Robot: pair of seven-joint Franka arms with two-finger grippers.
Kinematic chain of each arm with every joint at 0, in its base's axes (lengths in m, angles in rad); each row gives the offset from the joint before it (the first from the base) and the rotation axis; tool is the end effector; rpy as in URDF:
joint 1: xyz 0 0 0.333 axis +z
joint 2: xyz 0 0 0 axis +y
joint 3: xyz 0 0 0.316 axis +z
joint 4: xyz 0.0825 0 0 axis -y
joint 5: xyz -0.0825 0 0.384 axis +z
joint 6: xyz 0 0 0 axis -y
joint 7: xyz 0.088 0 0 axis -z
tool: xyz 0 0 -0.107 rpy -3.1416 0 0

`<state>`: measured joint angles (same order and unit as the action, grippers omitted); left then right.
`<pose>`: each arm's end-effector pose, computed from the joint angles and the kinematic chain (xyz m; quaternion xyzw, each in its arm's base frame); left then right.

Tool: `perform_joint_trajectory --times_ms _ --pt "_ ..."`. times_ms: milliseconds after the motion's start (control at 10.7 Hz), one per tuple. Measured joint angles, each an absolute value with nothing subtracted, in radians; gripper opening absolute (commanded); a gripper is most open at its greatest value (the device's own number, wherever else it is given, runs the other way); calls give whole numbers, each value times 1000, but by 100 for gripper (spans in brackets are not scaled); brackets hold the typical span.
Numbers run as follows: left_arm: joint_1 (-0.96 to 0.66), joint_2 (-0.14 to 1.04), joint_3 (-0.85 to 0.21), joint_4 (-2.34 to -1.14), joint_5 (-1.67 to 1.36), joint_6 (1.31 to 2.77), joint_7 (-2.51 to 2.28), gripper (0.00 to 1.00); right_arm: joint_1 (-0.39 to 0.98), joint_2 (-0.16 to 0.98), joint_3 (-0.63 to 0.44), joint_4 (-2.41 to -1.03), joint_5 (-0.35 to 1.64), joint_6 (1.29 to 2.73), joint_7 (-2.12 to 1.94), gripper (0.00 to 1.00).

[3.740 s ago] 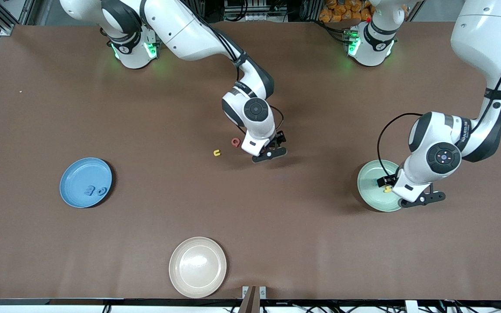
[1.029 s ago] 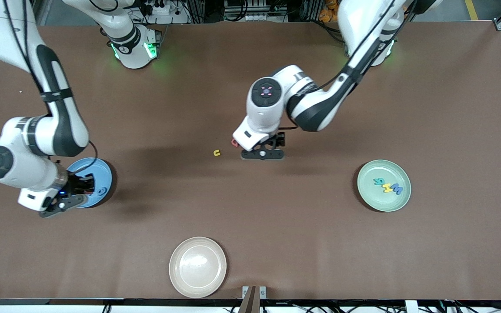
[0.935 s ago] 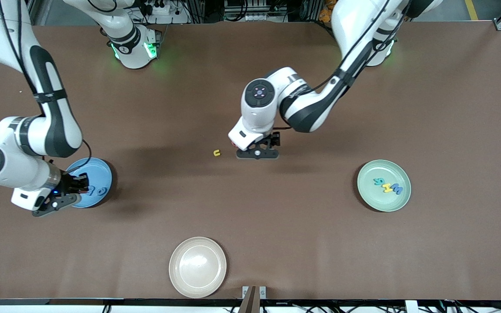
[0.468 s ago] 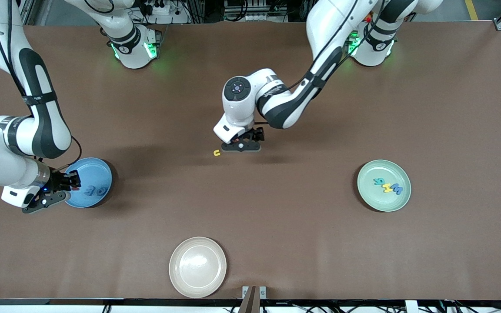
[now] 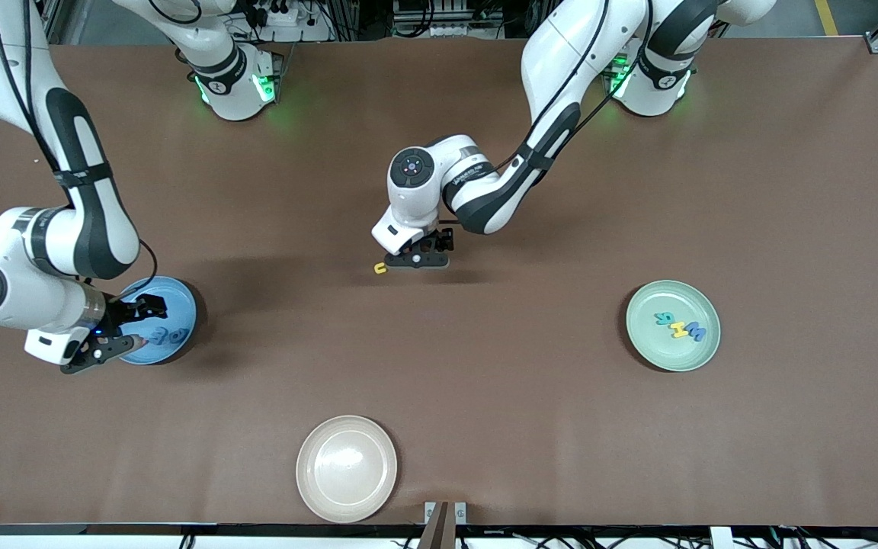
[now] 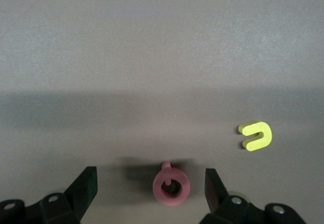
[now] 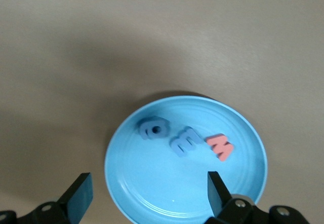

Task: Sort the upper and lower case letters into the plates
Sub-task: 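Grasp the pink letter with the left gripper while the right gripper returns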

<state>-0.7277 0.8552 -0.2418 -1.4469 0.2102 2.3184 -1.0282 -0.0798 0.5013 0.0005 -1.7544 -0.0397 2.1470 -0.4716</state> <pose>0.4405 -0.5772 0.1901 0.9997 0.0015 0.0022 0.0249 0.6475 -0.0531 0.2756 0.9769 0.2060 -0.0566 0.0005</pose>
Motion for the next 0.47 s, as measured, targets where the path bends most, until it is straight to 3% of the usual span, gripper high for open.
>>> perform_joint_trajectory --times_ms 468 --pt "-745 876 -242 -1446 210 2332 -1033 87 -65 511 0 -1763 -40 2134 -460 100"
